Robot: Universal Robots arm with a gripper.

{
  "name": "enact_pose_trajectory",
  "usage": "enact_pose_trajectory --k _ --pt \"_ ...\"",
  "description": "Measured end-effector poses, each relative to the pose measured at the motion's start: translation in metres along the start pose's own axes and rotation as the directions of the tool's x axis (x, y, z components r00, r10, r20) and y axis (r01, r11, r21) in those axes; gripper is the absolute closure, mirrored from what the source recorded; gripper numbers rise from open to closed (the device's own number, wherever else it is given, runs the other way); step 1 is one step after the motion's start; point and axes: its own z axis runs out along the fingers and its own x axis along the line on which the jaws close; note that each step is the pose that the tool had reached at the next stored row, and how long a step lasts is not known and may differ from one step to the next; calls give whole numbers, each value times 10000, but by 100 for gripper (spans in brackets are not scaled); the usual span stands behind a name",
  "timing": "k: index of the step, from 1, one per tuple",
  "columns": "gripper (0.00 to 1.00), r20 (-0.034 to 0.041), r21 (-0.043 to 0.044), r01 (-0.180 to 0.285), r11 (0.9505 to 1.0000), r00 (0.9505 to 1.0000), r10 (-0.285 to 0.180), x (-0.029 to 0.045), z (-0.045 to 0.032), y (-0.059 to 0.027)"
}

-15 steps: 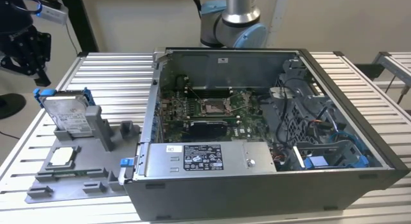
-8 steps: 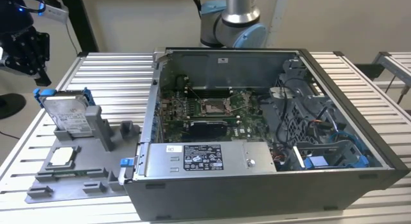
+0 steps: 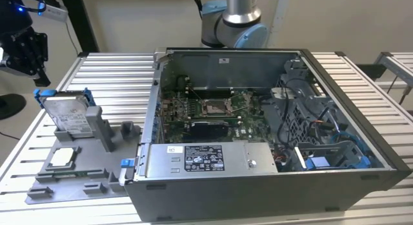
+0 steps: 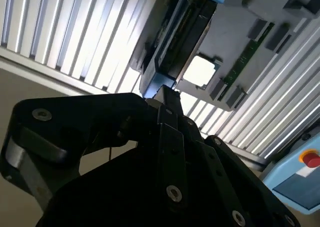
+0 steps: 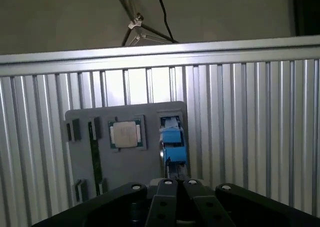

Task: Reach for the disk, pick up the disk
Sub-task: 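Pick up the disk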

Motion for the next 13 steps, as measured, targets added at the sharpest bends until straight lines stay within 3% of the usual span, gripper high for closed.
enact_pose_trajectory --k 13 --pt "100 3 5 166 9999 9999 -166 39 1 -3"
